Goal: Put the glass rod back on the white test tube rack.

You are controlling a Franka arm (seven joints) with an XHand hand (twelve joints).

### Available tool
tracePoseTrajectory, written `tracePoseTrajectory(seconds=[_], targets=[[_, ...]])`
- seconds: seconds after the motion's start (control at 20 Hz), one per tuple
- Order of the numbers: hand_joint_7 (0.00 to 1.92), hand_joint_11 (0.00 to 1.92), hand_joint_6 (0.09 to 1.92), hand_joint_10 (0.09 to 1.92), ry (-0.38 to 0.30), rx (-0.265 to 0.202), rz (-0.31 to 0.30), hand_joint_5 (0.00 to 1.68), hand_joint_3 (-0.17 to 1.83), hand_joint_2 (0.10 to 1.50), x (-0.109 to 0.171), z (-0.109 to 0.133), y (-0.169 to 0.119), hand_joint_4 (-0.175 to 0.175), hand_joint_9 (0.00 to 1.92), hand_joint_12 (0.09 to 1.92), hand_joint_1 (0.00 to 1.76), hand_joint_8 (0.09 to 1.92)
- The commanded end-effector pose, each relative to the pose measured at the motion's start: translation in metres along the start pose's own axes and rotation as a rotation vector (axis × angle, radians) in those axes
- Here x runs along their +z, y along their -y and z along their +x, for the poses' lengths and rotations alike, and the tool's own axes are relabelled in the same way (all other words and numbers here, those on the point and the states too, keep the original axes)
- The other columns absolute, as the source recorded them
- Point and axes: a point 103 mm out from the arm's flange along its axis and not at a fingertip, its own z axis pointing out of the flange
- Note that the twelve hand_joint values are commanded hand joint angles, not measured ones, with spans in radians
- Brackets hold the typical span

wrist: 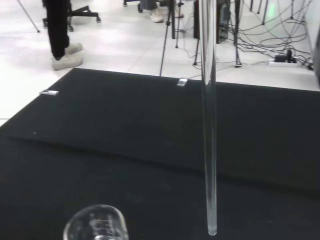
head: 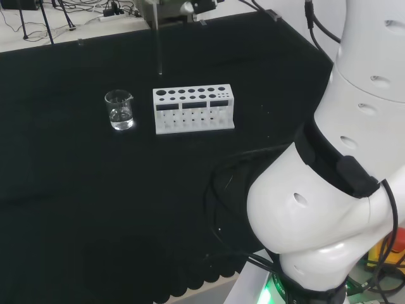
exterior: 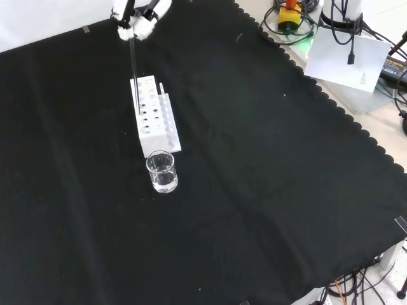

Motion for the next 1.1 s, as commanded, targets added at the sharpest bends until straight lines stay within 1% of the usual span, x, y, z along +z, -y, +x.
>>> tracePoseTrajectory(seconds=[0.05,0.35,0.5,0.65,0.8,0.95,1.1], targets=[[1.07,1.62,0.57,0.94,0.006,0.088,-0.006,1.06,0.0,1.09,-0.003,-0.049,0.029,-0.175,1.57,0.7,1.29,1.18],[1.07,1.62,0.57,0.94,0.015,0.12,-0.005,1.06,0.0,1.09,-0.003,-0.062,0.048,-0.175,1.57,0.7,1.29,1.18],[1.07,1.62,0.57,0.94,0.012,0.123,0.002,1.06,0.0,1.09,-0.003,-0.064,0.053,-0.175,1.57,0.7,1.29,1.18],[1.07,1.62,0.57,0.94,0.014,0.121,-0.01,1.06,0.0,1.09,-0.003,-0.062,0.057,-0.175,1.57,0.7,1.29,1.18],[1.07,1.62,0.57,0.94,0.012,0.129,-0.015,1.06,0.0,1.09,-0.005,-0.058,0.067,-0.175,1.57,0.7,1.29,1.18],[1.07,1.62,0.57,0.94,0.01,0.128,-0.006,1.06,0.0,1.09,-0.002,-0.055,0.075,-0.175,1.57,0.7,1.29,1.18],[1.07,1.62,0.57,0.94,0.014,0.139,0.009,1.06,0.0,1.09,0.006,-0.053,0.078,-0.175,1.57,0.7,1.29,1.18]])
